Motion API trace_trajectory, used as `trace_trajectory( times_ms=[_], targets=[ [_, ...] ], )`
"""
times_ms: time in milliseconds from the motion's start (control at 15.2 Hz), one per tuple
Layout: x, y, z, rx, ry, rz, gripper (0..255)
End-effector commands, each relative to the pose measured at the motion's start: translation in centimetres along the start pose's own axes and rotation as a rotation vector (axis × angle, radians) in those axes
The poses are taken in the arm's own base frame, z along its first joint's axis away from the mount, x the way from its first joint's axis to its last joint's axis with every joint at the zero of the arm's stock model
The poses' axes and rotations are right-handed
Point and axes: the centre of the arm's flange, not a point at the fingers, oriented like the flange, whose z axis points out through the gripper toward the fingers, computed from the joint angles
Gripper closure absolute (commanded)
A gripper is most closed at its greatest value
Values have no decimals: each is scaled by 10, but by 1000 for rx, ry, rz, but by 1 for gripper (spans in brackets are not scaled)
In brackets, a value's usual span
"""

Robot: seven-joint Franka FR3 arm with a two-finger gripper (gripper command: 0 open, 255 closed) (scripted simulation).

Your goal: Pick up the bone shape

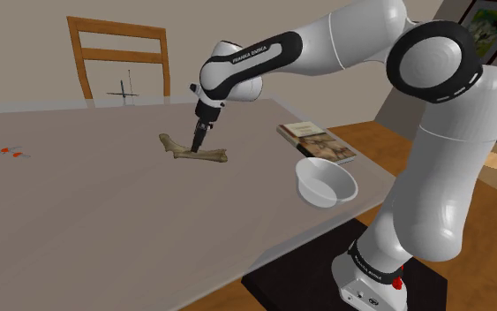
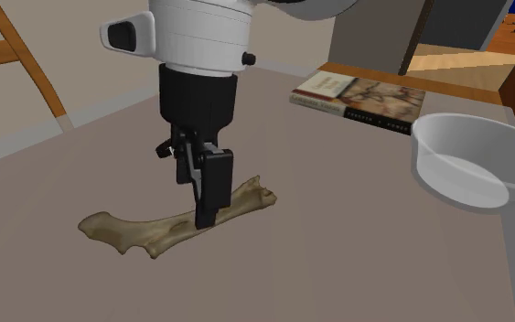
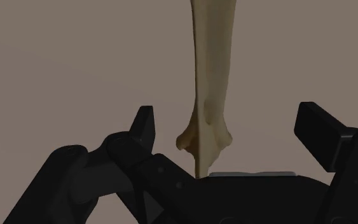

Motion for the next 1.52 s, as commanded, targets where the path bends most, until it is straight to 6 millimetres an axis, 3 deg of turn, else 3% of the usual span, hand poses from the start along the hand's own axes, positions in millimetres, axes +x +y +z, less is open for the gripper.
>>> trace_trajectory(
  times_ms=[0,330,462,528,1122,1452],
  targets=[
    [1,1,8,1,4,-8,0],
    [-6,4,37,1,4,-8,0],
    [-6,4,37,1,4,-8,0],
    [-6,4,37,1,4,-8,255],
    [-6,4,37,1,4,-8,255],
    [1,1,11,1,4,-8,255]
  ],
)
